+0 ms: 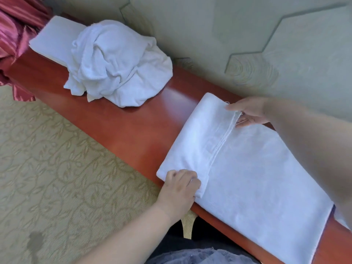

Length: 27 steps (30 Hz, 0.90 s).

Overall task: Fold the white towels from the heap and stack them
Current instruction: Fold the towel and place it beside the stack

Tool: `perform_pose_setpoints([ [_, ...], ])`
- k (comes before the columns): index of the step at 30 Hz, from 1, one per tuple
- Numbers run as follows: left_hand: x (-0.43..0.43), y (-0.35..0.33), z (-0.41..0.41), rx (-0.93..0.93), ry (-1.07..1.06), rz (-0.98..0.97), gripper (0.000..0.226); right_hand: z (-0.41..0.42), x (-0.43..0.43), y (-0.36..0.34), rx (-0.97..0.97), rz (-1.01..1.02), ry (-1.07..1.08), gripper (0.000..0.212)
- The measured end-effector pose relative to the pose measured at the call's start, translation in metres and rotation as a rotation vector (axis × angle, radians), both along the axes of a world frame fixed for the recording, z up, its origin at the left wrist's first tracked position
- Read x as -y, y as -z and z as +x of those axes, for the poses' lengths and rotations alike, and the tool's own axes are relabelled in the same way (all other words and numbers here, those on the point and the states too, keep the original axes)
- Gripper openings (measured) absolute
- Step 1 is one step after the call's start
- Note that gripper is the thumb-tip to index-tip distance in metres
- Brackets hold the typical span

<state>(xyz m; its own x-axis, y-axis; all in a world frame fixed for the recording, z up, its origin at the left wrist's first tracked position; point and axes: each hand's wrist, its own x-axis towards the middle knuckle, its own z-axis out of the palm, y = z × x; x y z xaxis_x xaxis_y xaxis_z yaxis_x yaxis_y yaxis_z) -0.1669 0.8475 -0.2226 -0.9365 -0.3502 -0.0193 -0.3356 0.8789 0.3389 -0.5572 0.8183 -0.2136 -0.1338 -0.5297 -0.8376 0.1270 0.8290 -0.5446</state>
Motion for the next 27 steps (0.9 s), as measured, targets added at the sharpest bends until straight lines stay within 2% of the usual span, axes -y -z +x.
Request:
perform_pose_setpoints([
  [1,-0.003,-0.001,-0.003,0.023,-0.015,0.003,0.035,0.009,0.001,0.005,-0.094,0.010,-0.020,0.097],
  [2,-0.003,-0.001,-0.005,0.060,-0.034,-0.004,0.037,0.018,0.002,0.004,-0.227,0.005,-0.058,0.086],
  [4,0.000,-0.002,-0.006,0.141,-0.072,-0.034,0.041,0.029,0.002,0.002,-0.514,-0.019,-0.134,0.051],
  [5,0.003,-0.003,-0.005,0.162,-0.088,-0.038,0.042,0.030,0.002,0.001,-0.598,-0.049,-0.151,0.037],
  [7,0.006,-0.005,-0.003,0.125,-0.075,-0.025,0.040,0.027,0.002,-0.004,-0.598,-0.083,-0.076,0.018],
  [10,-0.002,-0.011,-0.002,0.008,0.071,-0.001,0.029,0.010,-0.015,-0.009,-0.480,-0.060,0.122,0.021],
  [15,-0.017,0.007,-0.007,0.275,0.178,-0.155,0.035,0.008,-0.056,0.017,-0.601,-0.003,0.001,0.029],
  [19,-0.021,0.004,-0.018,0.209,0.240,-0.070,0.032,0.008,-0.060,0.016,-0.672,-0.165,0.160,0.014],
  [23,-0.023,0.009,-0.022,0.270,0.317,-0.044,0.042,0.013,-0.068,0.025,-0.769,-0.141,0.116,0.018],
  [25,-0.024,0.014,-0.020,0.234,0.345,-0.040,0.043,0.016,-0.072,0.029,-0.770,-0.135,0.161,0.020],
  [27,-0.025,0.014,-0.018,0.189,0.306,-0.029,0.048,0.021,-0.073,0.030,-0.782,-0.150,0.205,0.034],
])
